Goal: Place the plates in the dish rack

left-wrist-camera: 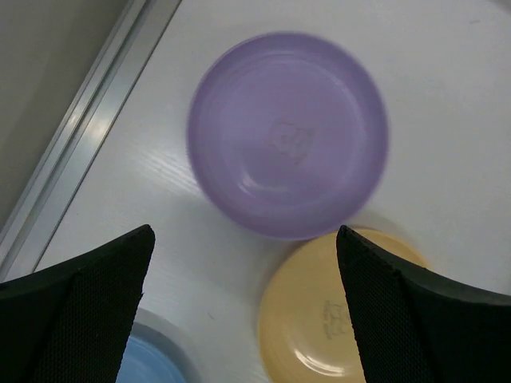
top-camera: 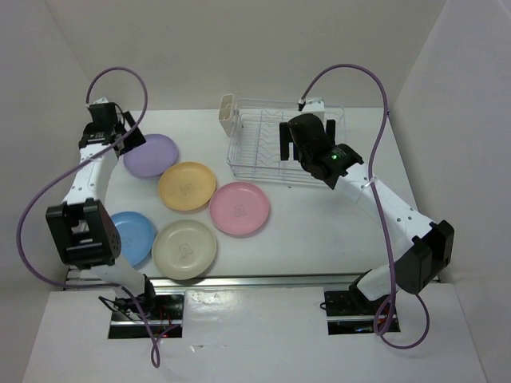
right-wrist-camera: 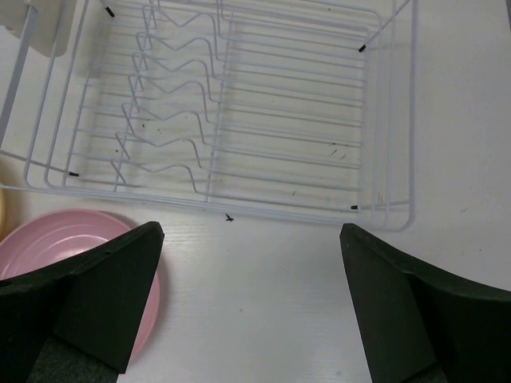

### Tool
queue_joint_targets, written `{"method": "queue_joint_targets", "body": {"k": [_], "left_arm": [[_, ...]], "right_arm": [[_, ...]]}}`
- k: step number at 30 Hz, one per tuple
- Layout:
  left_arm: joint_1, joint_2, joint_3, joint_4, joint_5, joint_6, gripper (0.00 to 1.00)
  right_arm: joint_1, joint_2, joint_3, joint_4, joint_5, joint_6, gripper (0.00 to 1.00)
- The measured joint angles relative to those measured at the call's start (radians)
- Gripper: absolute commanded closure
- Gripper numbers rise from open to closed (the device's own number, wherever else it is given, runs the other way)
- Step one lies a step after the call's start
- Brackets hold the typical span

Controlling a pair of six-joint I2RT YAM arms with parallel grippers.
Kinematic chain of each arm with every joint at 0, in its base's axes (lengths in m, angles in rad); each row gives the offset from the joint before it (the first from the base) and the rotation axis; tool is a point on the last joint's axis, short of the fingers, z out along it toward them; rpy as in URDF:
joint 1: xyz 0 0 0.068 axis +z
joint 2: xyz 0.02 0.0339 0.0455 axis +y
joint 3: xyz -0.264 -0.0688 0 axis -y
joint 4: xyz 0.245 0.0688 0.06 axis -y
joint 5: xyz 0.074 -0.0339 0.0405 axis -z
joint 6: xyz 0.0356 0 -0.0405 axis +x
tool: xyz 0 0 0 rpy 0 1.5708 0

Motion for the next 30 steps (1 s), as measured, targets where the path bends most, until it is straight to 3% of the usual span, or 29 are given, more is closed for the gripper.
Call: {"method": "queue_joint_targets", "body": {"k": [4,9,17,23,30], "left_arm": [[0.119,0.156,0.012,-0.041,0.058,-0.015,0.00],[0.195,0.222,0.037,-0.060,0.148,-0.033,0.00],[0.208,0.336,0.110,0.008,0.255,-0.035,0.06],[0.206,0.481,0.186,-0.016,0.232,-0.064,0.08],[0.206,0.518,0.188,-0.019,0.218,-0.071,0.10]], "right_arm": [[0.000,0.000,0.000,0.000,0.008,-0.014,0.00],[0.000,-0.006,-0.019,-0.001,0.014,-0.005,0.00],[0.000,-0.031,-0.058,-0.028,0.017,0.034,0.00],[0.000,-0.032,-0.058,-0.032,0.017,0.034,0.00],[0.000,-0.004,-0.021,-0.037,0.003,0.034,0.00]]}}
